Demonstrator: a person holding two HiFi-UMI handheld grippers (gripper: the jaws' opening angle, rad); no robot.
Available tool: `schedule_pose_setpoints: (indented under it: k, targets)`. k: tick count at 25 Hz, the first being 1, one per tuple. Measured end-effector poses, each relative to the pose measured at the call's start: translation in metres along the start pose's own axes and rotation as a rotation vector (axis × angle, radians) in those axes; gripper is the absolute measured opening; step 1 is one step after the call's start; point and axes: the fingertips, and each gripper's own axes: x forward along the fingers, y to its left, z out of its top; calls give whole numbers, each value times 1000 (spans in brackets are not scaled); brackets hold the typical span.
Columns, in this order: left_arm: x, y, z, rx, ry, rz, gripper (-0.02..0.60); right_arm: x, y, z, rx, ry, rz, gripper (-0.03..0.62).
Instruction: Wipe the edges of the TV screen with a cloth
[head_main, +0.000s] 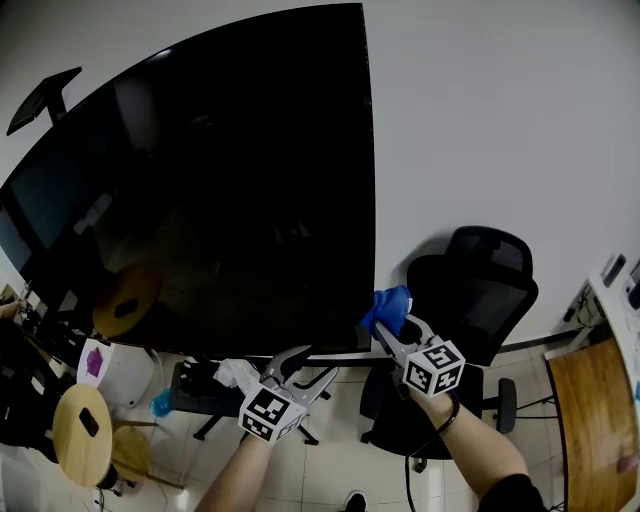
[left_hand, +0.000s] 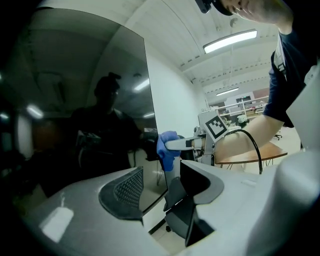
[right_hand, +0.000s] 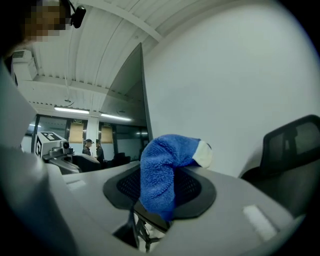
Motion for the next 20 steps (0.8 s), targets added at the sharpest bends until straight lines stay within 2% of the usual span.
schedule_pose_setpoints:
  k: [11, 20]
  targets:
    - [5, -17, -40, -52, 53, -28, 221, -5, -21, -116, 103, 171, -50, 155]
    - [7, -17, -74, -101, 114, -24, 221, -15, -31, -173, 179, 254, -89, 155]
